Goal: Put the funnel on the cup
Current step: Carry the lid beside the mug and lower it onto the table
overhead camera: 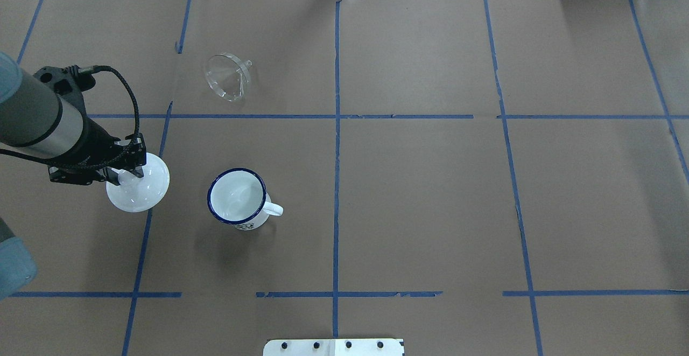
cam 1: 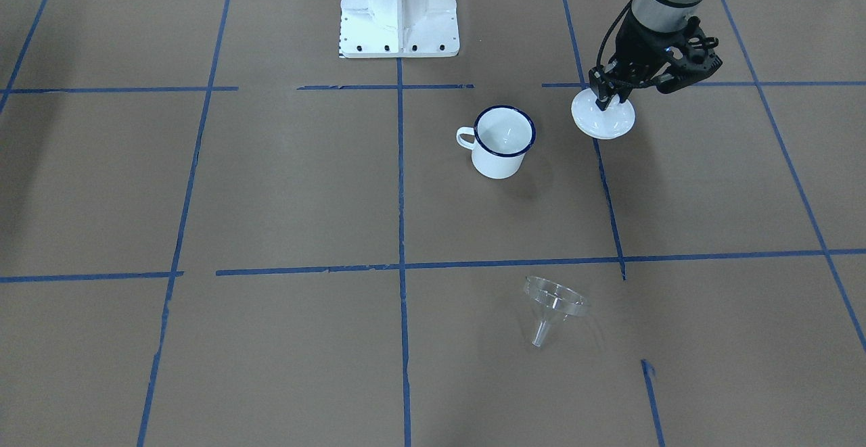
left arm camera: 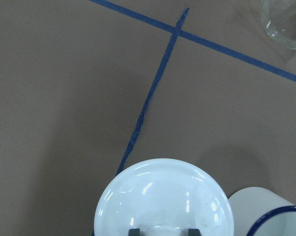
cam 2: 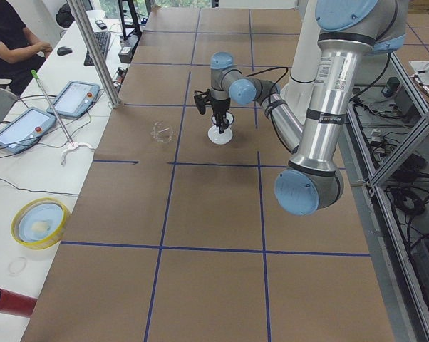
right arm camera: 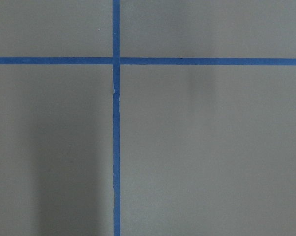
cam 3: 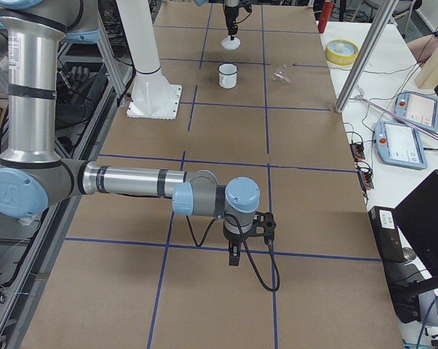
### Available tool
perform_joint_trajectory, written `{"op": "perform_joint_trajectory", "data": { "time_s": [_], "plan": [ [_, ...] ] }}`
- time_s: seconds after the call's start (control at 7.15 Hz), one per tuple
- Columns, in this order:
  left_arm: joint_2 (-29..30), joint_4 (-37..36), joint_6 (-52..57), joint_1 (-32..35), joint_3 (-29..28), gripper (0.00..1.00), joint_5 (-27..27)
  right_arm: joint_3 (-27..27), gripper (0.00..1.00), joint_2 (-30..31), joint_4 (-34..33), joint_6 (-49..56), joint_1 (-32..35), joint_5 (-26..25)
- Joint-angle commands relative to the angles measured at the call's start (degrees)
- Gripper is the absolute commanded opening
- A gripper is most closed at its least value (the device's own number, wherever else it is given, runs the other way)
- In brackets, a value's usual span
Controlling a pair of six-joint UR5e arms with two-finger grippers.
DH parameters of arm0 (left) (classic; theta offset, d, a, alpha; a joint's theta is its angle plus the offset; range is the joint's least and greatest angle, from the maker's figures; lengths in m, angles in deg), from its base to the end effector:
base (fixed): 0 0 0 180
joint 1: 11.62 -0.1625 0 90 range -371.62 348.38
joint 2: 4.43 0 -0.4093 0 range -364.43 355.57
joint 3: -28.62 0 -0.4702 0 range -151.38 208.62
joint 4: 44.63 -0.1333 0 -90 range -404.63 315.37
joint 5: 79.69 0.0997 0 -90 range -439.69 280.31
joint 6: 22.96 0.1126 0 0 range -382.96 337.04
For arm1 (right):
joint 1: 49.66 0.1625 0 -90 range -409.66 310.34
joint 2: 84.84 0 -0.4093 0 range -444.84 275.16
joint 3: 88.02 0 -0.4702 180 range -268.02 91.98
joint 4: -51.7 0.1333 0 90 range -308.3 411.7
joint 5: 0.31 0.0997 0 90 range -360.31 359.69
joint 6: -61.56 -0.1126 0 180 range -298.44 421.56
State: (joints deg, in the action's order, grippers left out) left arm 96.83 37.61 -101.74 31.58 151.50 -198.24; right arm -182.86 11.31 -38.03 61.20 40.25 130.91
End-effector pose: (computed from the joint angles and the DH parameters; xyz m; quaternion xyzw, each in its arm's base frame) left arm 0.3511 -0.4387 0.2570 -0.0700 0.3762 -0.1796 0.9063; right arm 0.0583 -0.5245 0.6667 -0.0099 -0.3520 0.0054 0.9359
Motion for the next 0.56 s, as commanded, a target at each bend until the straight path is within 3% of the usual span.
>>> {"op": "perform_joint_trajectory", "data": {
  "time_s": [0.0, 0.42],
  "plan": [
    [-0.36, 7.49, -0.33, -0.4, -9.12, 0.0, -6.14, 0.01, 1.0, 0.0, 0.0, 0.0, 0.0, 0.0],
    [-0.45, 9.87, -3.57, -5.56, -11.61, 0.0, -6.25, 0.01, 1.0, 0.0, 0.0, 0.0, 0.0, 0.0]
  ]
}}
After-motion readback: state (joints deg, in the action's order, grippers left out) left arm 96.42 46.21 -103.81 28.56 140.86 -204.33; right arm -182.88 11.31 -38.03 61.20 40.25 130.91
